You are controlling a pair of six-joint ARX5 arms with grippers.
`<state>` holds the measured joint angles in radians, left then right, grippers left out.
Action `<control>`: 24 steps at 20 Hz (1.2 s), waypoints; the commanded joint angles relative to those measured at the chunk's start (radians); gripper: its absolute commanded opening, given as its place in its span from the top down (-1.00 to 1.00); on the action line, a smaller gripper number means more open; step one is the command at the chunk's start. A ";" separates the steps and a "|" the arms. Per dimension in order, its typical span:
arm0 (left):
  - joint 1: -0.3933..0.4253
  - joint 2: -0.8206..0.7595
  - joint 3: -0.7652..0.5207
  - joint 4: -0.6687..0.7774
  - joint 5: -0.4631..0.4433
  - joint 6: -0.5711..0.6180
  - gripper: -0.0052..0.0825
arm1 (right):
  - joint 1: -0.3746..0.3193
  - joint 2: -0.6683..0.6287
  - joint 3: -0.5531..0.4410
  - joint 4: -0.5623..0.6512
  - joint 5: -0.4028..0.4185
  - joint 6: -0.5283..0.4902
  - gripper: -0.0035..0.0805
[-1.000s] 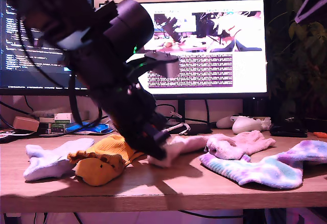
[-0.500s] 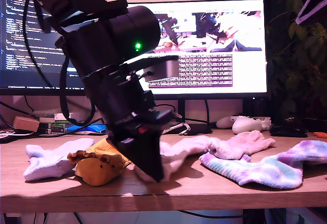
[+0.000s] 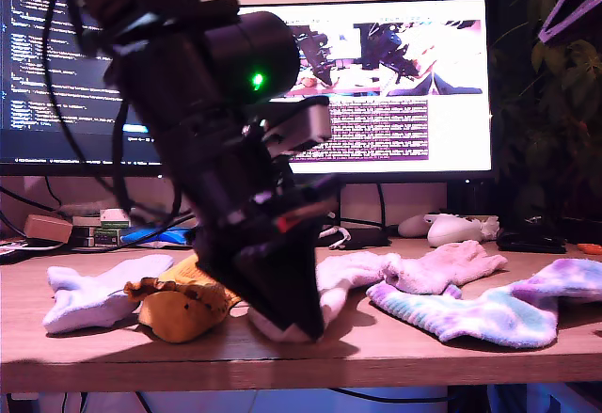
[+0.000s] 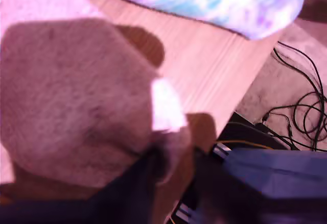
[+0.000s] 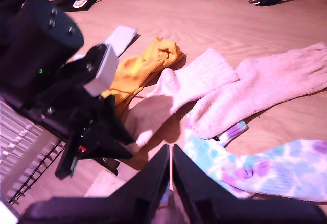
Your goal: Pair up the socks based on colour and pattern, by placing them on top of one another
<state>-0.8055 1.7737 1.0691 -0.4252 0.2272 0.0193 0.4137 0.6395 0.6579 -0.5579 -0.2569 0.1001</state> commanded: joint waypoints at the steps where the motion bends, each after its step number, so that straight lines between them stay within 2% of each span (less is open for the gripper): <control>1: -0.002 0.009 0.041 -0.006 0.003 -0.003 -0.15 | -0.002 0.026 -0.019 0.004 -0.010 -0.013 0.94; 6: 0.001 -0.039 0.077 -0.055 0.016 0.015 -0.02 | -0.002 0.164 -0.019 0.057 -0.029 -0.053 0.94; 7: 0.002 -0.047 0.077 -0.071 0.016 0.015 0.10 | -0.002 0.196 -0.019 0.077 -0.028 -0.053 0.94; 10: 0.016 -0.073 0.077 -0.125 0.015 0.026 0.91 | -0.002 0.311 -0.018 0.169 -0.043 -0.056 0.94; 14: 0.053 -0.120 0.075 -0.149 0.014 0.031 0.93 | 0.004 0.490 0.024 0.225 -0.065 -0.040 0.94; 19: 0.102 -0.259 -0.039 -0.114 0.011 0.029 0.93 | 0.050 0.676 0.177 0.215 -0.019 0.025 0.90; 20: 0.116 -0.288 -0.069 -0.110 0.011 0.025 0.93 | 0.058 0.715 0.218 0.193 -0.014 0.040 0.85; 22: 0.143 -0.340 -0.122 -0.105 0.011 0.025 0.93 | 0.066 0.801 0.311 0.130 -0.012 0.063 0.61; 24: 0.164 -0.387 -0.163 -0.105 0.012 0.013 0.93 | 0.071 0.902 0.425 -0.010 0.011 0.065 0.40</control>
<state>-0.6453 1.4033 0.9329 -0.5373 0.2363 0.0349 0.4801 1.4849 1.0615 -0.5240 -0.2523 0.1600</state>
